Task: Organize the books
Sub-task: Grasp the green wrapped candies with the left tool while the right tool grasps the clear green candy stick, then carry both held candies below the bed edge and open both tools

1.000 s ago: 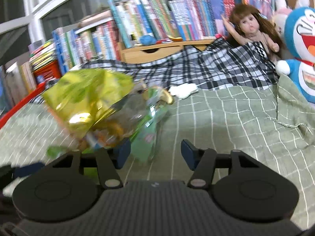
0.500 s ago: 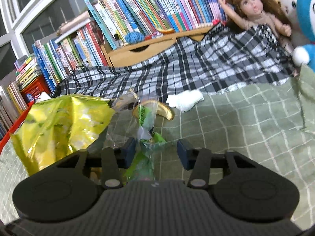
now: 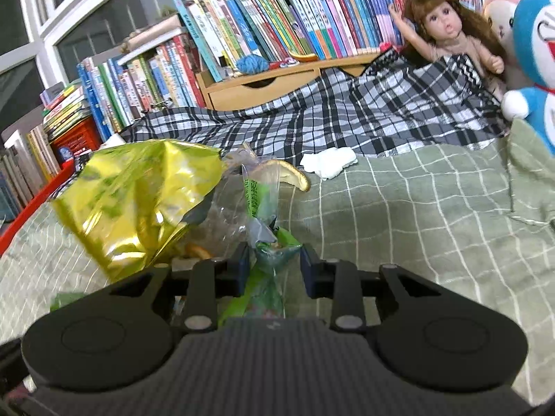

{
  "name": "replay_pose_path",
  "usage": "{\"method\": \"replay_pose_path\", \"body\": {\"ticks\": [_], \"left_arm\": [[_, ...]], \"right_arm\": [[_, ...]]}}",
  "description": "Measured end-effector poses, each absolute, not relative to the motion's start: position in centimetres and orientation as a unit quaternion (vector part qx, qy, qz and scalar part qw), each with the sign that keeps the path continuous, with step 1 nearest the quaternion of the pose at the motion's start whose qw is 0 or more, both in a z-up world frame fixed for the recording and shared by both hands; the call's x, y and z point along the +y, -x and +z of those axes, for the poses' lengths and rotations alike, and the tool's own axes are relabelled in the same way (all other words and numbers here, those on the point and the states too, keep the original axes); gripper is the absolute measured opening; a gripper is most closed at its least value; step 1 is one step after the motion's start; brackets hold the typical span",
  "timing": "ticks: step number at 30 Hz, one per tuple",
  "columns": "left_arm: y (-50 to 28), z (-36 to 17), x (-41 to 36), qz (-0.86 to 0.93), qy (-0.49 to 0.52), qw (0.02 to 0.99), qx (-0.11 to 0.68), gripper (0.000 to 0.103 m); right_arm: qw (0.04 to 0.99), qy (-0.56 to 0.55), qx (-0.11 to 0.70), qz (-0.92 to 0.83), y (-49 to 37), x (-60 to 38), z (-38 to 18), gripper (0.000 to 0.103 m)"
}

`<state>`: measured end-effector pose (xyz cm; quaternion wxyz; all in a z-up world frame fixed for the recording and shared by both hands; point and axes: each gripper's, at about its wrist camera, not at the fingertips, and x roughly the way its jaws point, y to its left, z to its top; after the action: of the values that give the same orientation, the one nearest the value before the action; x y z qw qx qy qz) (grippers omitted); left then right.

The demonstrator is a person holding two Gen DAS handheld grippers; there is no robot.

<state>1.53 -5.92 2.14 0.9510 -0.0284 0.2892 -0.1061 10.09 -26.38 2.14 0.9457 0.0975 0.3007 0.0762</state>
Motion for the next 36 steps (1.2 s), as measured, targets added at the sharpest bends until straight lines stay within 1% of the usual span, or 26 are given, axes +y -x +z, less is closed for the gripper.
{"method": "replay_pose_path", "body": {"ticks": [9, 16, 25, 36], "left_arm": [[1.3, 3.3, -5.5, -0.099, 0.01, 0.955, 0.28, 0.052], [3.7, 3.6, -4.5, -0.099, 0.006, 0.954, 0.281, 0.052], [7.3, 3.3, -3.3, -0.104, 0.001, 0.953, 0.286, 0.052], [11.5, 1.5, -1.3, -0.111, 0.0, 0.938, 0.329, 0.052]], "right_arm": [[0.951, -0.091, 0.277, 0.103, -5.0, -25.7, 3.1, 0.036], [0.951, -0.084, 0.267, 0.131, -0.9, -24.3, 2.7, 0.036], [0.945, -0.088, 0.271, 0.161, 4.1, -22.8, 0.9, 0.036], [0.929, -0.102, 0.307, 0.179, 9.2, -21.8, -2.6, 0.036]]}}
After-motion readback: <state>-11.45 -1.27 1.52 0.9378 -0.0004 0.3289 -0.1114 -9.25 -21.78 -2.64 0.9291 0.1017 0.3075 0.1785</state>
